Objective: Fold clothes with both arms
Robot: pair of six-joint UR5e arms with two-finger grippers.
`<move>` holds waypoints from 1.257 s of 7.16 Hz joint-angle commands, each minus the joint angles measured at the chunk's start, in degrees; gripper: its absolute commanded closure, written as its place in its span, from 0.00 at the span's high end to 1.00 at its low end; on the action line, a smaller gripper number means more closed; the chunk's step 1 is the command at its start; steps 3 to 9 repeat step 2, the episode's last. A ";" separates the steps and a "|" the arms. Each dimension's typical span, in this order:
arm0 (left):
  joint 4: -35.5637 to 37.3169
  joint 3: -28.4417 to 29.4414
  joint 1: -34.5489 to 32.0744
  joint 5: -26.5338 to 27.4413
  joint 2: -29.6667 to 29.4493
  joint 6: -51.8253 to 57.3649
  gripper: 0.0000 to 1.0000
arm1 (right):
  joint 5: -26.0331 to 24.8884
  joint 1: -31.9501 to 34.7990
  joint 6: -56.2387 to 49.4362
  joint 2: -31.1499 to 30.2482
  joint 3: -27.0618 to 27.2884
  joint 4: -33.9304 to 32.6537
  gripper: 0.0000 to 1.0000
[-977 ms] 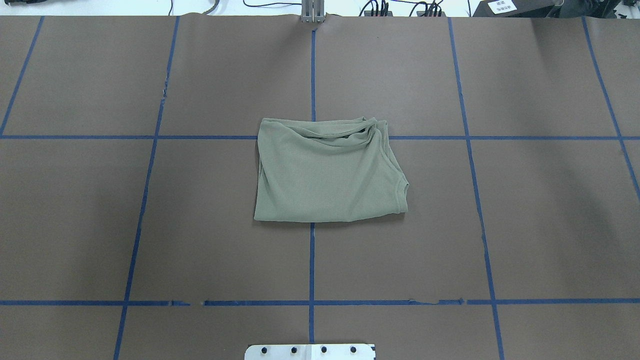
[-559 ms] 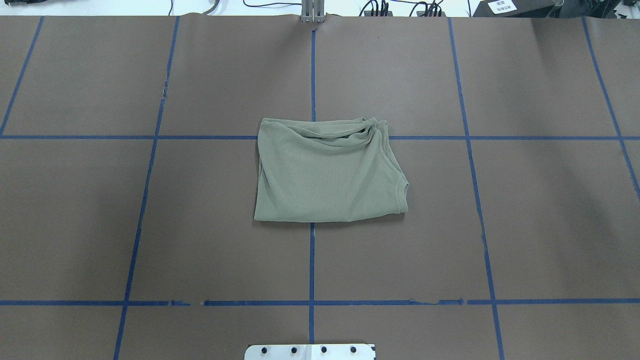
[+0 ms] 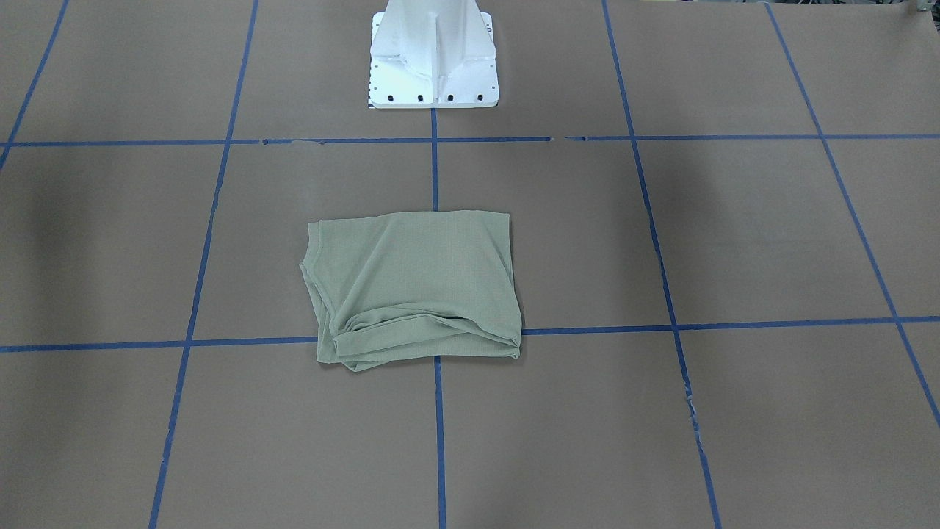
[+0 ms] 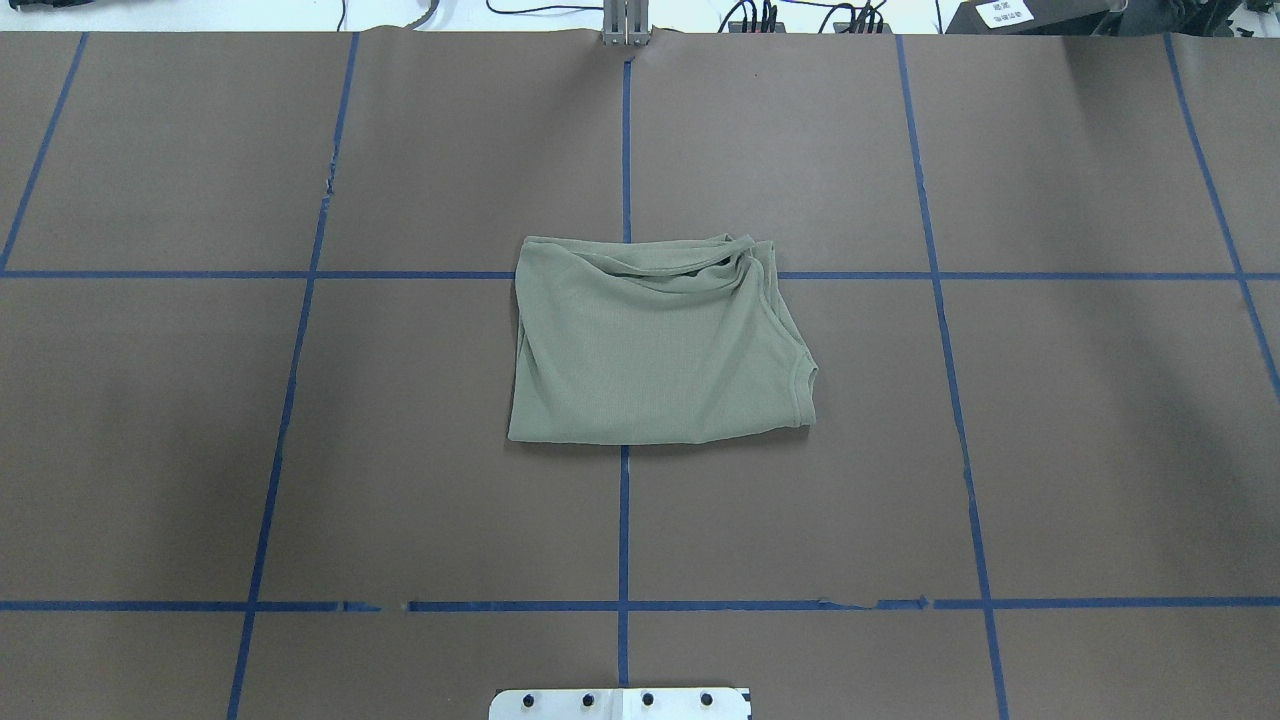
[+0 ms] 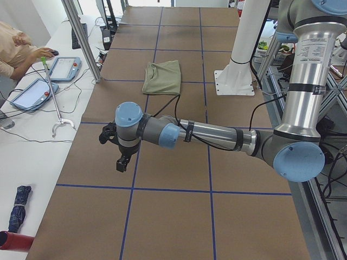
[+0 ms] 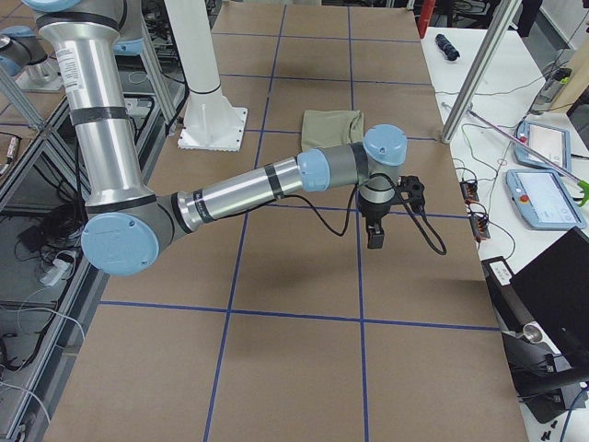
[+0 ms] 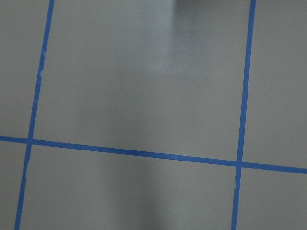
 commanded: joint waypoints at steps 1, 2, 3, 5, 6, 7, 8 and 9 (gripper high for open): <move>9.67 -1.18 -0.20 -0.12 -0.44 0.00 1.00 | -0.06 0.09 -0.04 -3.07 -0.52 -0.03 1.00; 9.61 -1.19 -0.20 -0.21 -0.61 0.00 1.00 | 0.12 0.09 -0.04 -3.44 -0.35 -0.03 1.00; 9.61 -1.19 -0.20 -0.21 -0.61 0.00 1.00 | 0.12 0.09 -0.04 -3.44 -0.35 -0.03 1.00; 9.61 -1.19 -0.20 -0.21 -0.61 0.00 1.00 | 0.12 0.09 -0.04 -3.44 -0.35 -0.03 1.00; 9.61 -1.19 -0.20 -0.21 -0.61 0.00 1.00 | 0.12 0.09 -0.04 -3.44 -0.35 -0.03 1.00; 9.61 -1.19 -0.20 -0.21 -0.61 0.00 1.00 | 0.12 0.09 -0.04 -3.44 -0.35 -0.03 1.00; 9.61 -1.19 -0.20 -0.21 -0.61 0.00 1.00 | 0.12 0.09 -0.04 -3.44 -0.35 -0.03 1.00; 9.61 -1.19 -0.20 -0.21 -0.61 0.00 1.00 | 0.12 0.09 -0.04 -3.44 -0.35 -0.03 1.00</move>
